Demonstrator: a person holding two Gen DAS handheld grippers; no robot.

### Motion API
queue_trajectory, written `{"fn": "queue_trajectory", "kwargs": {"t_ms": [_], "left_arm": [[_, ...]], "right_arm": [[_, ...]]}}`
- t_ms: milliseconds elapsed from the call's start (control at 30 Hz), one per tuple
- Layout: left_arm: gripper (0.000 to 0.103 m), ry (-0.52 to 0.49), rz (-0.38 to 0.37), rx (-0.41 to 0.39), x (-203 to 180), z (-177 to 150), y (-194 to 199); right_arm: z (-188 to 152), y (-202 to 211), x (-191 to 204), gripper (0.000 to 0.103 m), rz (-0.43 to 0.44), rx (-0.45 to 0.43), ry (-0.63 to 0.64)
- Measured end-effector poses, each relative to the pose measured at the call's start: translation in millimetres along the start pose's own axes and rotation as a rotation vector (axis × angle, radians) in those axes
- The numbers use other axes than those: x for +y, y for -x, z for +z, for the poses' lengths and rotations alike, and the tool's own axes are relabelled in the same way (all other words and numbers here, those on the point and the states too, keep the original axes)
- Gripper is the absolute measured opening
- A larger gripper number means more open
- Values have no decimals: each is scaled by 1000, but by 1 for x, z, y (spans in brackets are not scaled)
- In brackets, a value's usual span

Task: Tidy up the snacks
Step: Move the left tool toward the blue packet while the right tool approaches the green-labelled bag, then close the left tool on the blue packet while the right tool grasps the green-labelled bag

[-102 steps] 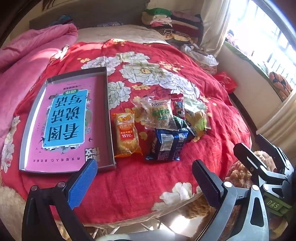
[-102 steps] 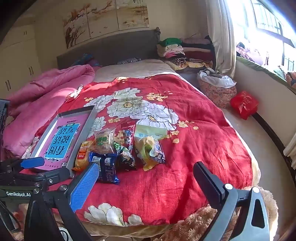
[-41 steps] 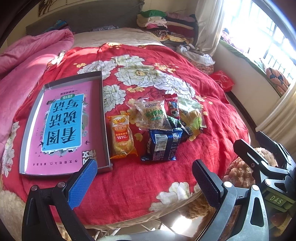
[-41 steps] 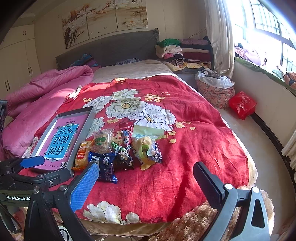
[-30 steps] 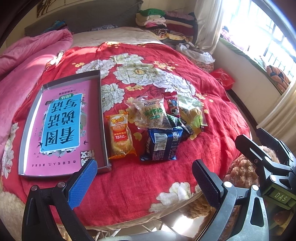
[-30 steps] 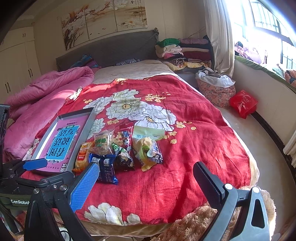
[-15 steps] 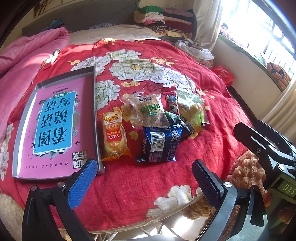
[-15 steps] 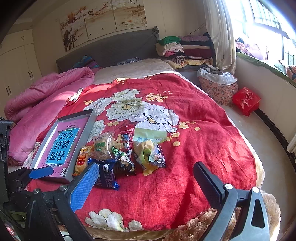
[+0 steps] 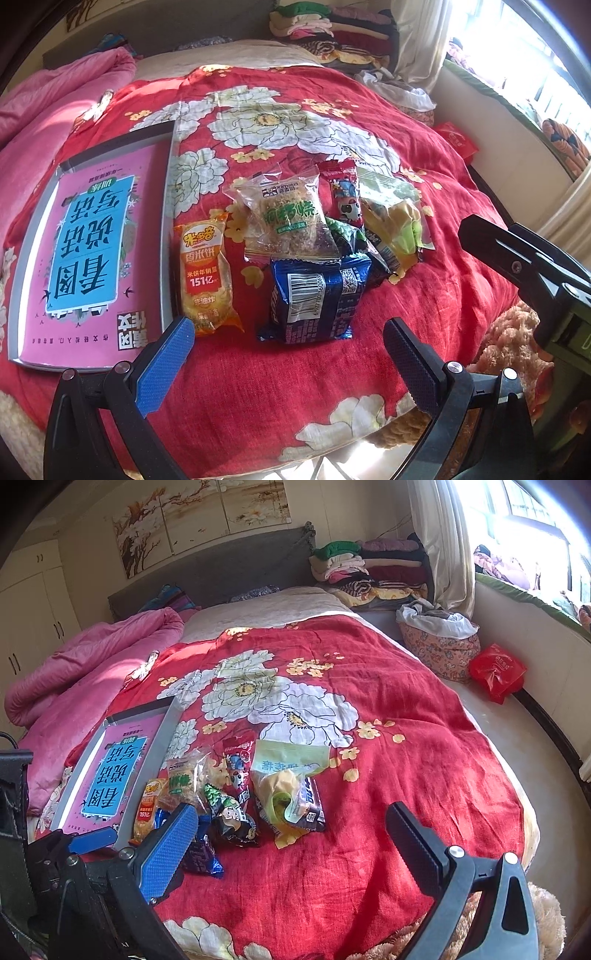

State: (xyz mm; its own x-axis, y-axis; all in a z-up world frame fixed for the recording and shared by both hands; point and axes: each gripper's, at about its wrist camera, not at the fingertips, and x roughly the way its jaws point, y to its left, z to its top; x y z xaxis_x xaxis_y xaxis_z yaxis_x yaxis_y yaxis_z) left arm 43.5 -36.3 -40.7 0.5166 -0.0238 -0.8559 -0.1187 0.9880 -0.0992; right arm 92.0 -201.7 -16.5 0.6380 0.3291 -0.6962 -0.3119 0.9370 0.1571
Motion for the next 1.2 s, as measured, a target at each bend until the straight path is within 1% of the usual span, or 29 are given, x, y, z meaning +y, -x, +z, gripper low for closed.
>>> {"fn": "queue_trajectory", "kwargs": {"t_ms": [67,233,367,433,500,600,633,700,767,900,933,967,1033,1133,1167,1200], "left_arm": [[102,6,5,6,0,1,-4],[102,18,7,22,-1,3,-13],[102,32,17,32,-1,5,-20],[102,44,20,36,0,6,-23],[102,57,22,39,2,8,-25],[102,78,25,44,4,10,-29],[102,81,26,46,5,10,-30],[102,85,22,55,5,11,-33],[102,89,19,55,4,11,-34],[101,117,7,56,6,11,-36],[101,126,0,54,6,12,-36],[99,129,-1,51,7,12,-37],[98,130,3,46,6,13,-37],[92,133,-8,43,5,13,-36],[88,131,-10,41,5,13,-35],[81,129,-15,43,5,13,-35]], "right_arm": [[3,-11,-1,103,0,30,2],[12,-42,2,102,-39,97,77],[16,-65,1,102,-50,147,111],[17,-75,-1,102,-38,174,106],[17,-82,-1,99,-29,196,103],[18,-87,2,95,-11,195,115],[18,-88,4,93,-5,193,121],[19,-90,6,85,5,195,128],[19,-94,6,72,10,205,129],[19,-99,7,61,32,218,123],[19,-99,8,57,36,215,129],[19,-100,9,55,42,213,135],[19,-101,12,46,57,209,147],[18,-100,12,39,80,203,147],[18,-99,11,39,83,200,143],[18,-98,10,39,85,197,140]]}}
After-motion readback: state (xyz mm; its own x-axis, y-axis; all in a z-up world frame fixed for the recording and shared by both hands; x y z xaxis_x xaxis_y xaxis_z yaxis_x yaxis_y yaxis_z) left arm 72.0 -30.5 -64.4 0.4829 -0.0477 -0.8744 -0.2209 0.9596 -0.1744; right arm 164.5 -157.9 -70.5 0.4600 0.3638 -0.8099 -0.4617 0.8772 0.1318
